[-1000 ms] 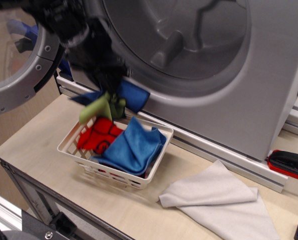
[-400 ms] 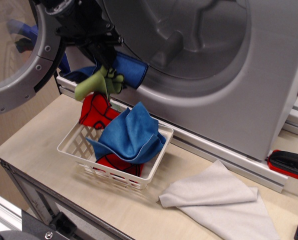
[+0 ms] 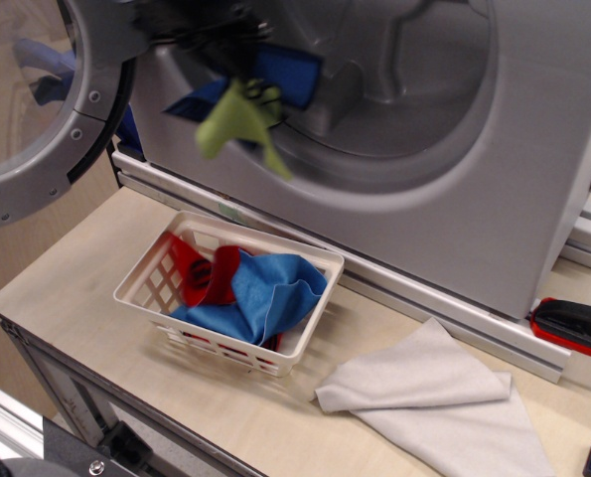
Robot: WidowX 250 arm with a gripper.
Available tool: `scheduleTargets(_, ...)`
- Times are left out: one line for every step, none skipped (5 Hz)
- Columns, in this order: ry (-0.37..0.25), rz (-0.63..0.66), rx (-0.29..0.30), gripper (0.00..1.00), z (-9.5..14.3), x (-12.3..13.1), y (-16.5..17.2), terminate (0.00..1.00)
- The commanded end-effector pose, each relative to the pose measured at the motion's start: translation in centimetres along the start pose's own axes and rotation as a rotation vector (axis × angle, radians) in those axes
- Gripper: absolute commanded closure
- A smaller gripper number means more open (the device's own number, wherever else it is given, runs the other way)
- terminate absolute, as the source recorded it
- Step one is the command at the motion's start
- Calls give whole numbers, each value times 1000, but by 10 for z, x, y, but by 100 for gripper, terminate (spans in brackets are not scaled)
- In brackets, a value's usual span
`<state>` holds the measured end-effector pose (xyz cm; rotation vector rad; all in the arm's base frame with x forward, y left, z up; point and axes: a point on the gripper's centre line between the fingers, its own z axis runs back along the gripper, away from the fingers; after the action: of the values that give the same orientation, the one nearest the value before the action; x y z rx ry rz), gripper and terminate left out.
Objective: Put clothes in laundry machine
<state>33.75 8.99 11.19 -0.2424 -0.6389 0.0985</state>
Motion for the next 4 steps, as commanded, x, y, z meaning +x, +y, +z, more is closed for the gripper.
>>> scheduleTargets(-137, -30, 3, 100, -9, 32, -48, 0)
scheduleTargets(-166, -42, 13, 100, -27, 36, -69, 0)
scheduleTargets(-184, -40, 31, 100, -45, 42, -79, 0)
scheduleTargets(-219, -23, 31, 100, -56, 55, -80, 0)
